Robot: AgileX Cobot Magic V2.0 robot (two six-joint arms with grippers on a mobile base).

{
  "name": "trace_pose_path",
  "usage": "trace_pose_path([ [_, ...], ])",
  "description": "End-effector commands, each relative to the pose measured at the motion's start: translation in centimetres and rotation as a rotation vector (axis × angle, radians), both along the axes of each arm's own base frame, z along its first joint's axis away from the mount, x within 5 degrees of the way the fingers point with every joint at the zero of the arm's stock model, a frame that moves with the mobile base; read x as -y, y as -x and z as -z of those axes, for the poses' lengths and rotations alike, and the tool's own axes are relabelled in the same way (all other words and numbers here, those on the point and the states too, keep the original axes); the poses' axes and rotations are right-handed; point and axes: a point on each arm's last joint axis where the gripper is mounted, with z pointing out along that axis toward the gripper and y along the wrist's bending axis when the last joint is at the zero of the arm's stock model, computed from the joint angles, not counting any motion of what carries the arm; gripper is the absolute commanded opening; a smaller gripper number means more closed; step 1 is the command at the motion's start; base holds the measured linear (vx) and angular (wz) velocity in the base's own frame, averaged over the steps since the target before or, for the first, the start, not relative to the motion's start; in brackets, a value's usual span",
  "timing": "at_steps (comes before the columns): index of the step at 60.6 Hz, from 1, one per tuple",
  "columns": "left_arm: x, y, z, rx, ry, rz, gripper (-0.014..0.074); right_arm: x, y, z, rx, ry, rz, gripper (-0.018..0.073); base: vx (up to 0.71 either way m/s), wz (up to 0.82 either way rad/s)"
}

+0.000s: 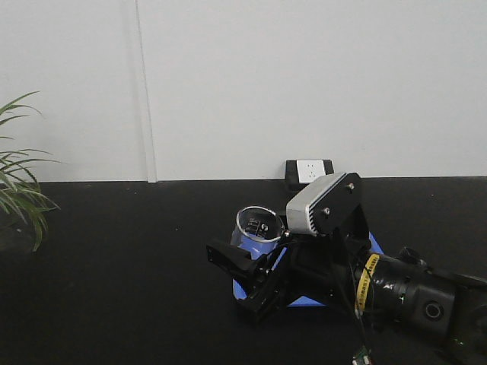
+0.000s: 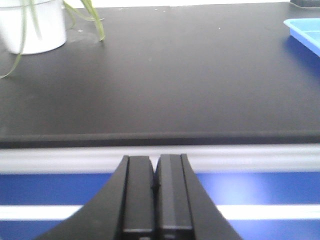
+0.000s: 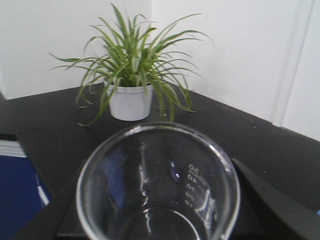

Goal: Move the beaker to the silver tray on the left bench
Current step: 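Hold the beaker in the right gripper while driving to the silver tray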

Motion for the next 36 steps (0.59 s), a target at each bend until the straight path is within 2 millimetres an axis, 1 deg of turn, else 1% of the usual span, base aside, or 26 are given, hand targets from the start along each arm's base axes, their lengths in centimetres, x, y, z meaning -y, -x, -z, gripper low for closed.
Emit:
trace_pose_path([
  [1,-0.02,-0.17,-0.11,0.068,0.004,-0.003,0.0001,0.13,0.67,-2.66,0.068,-0.082,-0.026,0.0044,-0.31,0.06],
  [36,-0.02,-0.17,-0.11,0.068,0.004,-0.003,0.0001,0.13,0.67,-2.66,0.068,-0.082,-0.026,0.0044,-0.35,0.01],
])
